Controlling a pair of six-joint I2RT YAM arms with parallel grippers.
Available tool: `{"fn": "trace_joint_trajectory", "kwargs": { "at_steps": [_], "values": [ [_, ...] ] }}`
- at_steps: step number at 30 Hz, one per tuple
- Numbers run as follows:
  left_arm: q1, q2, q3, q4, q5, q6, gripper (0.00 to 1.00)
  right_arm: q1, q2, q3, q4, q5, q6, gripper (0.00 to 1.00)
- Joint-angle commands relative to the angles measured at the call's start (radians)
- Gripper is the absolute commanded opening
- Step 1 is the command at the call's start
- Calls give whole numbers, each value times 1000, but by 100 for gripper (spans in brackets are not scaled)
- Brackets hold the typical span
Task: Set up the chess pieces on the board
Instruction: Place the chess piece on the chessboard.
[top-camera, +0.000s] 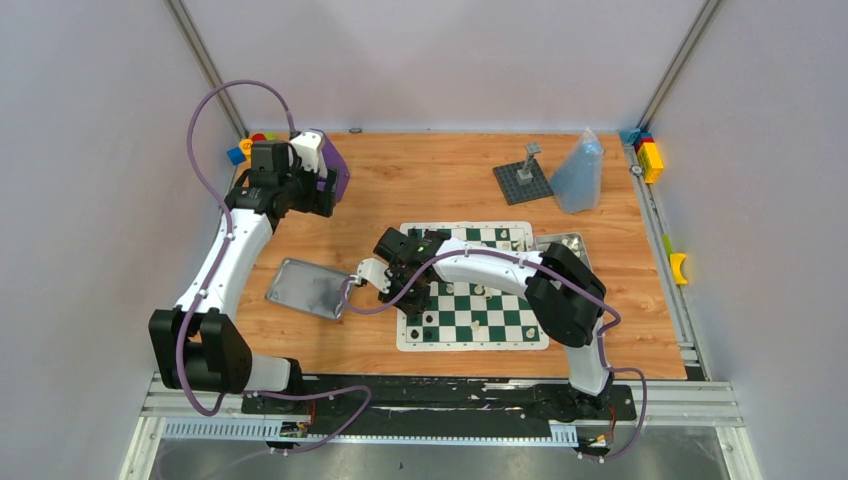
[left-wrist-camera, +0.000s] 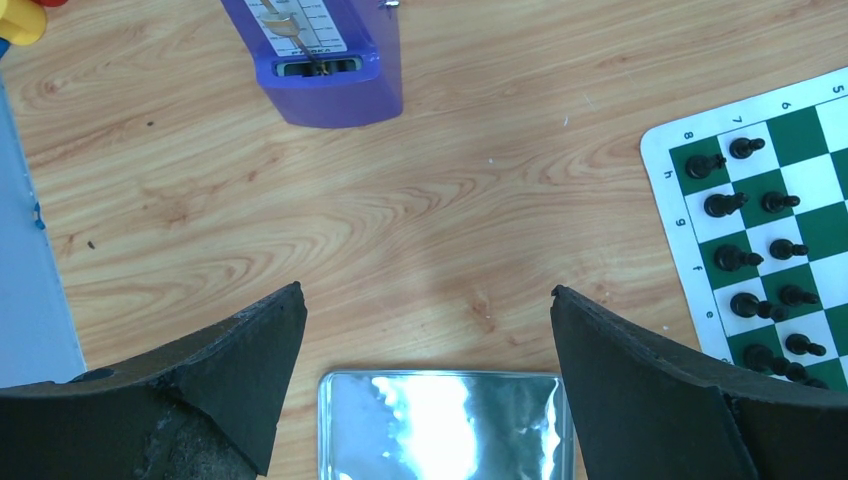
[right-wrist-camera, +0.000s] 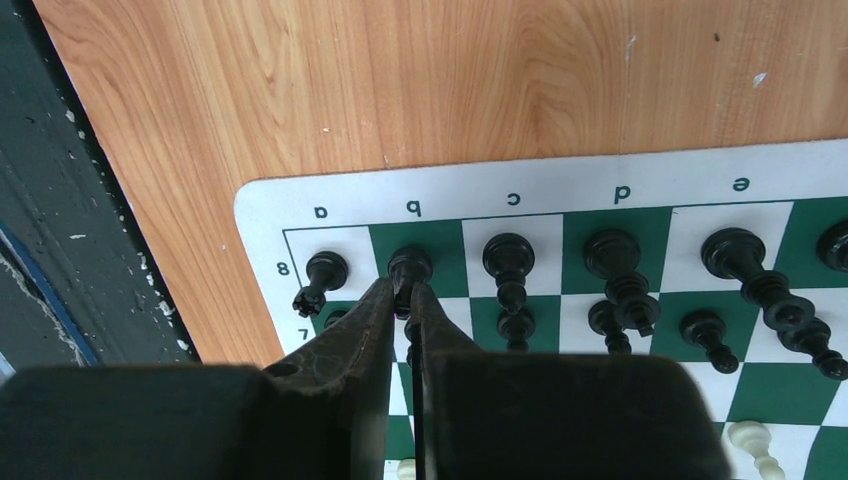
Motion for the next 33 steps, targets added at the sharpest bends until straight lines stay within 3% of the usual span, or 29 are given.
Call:
{"fn": "trace_joint_trajectory", "kwargs": {
  "at_steps": [1, 11, 14, 19, 25, 33],
  "values": [
    [9, -36, 0, 28, 9, 14, 100, 8, 3, 8, -4, -20, -13, 0],
    [9, -36, -4, 31, 8, 17, 100, 9, 30, 11, -5, -28, -10, 2],
    [9, -36, -4, 30, 7, 17, 100, 9, 34, 15, -5, -23, -6, 11],
    [9, -35, -5, 32, 9, 16, 100, 8, 12, 27, -6, -4, 4, 33],
    [10, -35, -5, 32, 3, 19, 100, -4, -77, 51, -4, 22, 12, 49],
    [10, -37, 1, 32, 1, 28, 100, -128, -225, 7, 16, -23, 31, 55]
  ]
}}
